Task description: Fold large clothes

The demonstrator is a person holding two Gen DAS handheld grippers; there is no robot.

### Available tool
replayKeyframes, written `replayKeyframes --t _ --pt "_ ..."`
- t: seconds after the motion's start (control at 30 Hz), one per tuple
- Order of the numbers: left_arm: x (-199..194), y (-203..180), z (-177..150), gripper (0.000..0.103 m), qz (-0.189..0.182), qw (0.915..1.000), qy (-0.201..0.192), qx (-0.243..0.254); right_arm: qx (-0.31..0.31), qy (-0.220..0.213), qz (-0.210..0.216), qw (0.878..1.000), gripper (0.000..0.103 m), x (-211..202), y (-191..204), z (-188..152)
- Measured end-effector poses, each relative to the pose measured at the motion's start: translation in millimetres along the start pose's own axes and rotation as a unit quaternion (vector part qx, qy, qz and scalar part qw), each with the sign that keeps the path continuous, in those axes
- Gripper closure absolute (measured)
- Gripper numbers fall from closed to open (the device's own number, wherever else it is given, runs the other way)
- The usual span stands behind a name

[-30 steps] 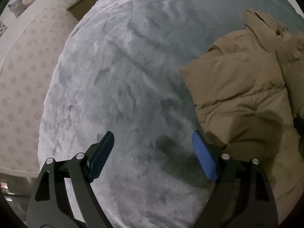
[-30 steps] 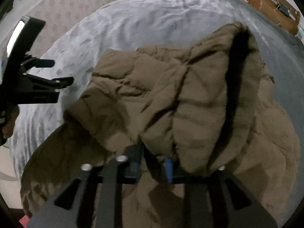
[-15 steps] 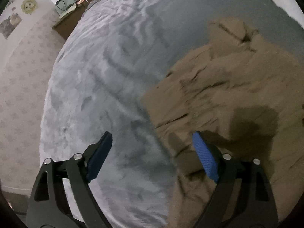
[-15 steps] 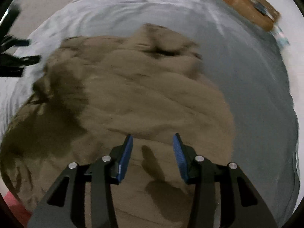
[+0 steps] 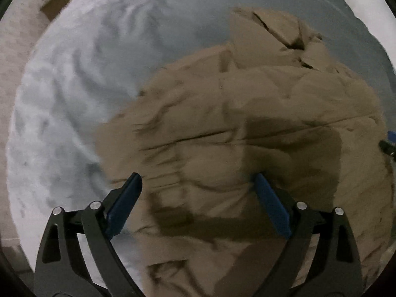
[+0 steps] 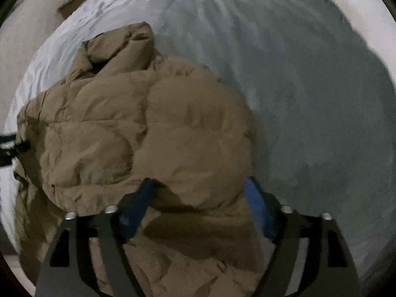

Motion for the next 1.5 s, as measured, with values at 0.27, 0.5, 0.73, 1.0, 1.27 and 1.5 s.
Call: replayKeyframes --t 0.27,0.5,0.73,1.0,1.27,1.5 --pt "-16.1 4.7 0.5 0.069 -0.006 0.9999 -0.015 0.005 0.015 -0.015 0.032 0.999 0.019 6.8 2.2 -5.3" --pt "-49.8 35.9 -32.0 0.068 0.082 0.9962 -0.022 0.017 -0.034 -0.052 0.045 0.997 0.019 -14.8 39.0 -5.3" --pt "-34.6 68.2 -51.6 0.054 0.086 0.9961 -0.005 -0.017 -0.086 -0.05 0.018 0.995 0.019 -6.1 65.0 -14.1" --pt "-59.9 83.0 -50.1 0.008 0.14 0.9876 -0.042 -0.058 -0.063 -0.062 0.017 0.996 0.019 -20.8 49.1 -8.3" --pt "-88.5 84.8 -26.5 0.005 0.118 0.9845 -0.088 -0.096 -0.016 -0.09 0.028 0.995 0.019 -26.9 37.2 9.4" --pt "-46.3 54.1 -21.6 0.017 0.099 0.991 -0.074 -0.05 -0.034 -0.094 0.005 0.995 0.044 -4.0 57.4 26.6"
Point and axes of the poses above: each gripper's, at about its wrist camera, not at the fingertips, and x roughly the way its jaws point, y to its left, z to its top, the point moved 1 cm from there along x, roughly the way its jaws point, and after that the axes turned 4 degrees about -y, right-handed, at the moved point
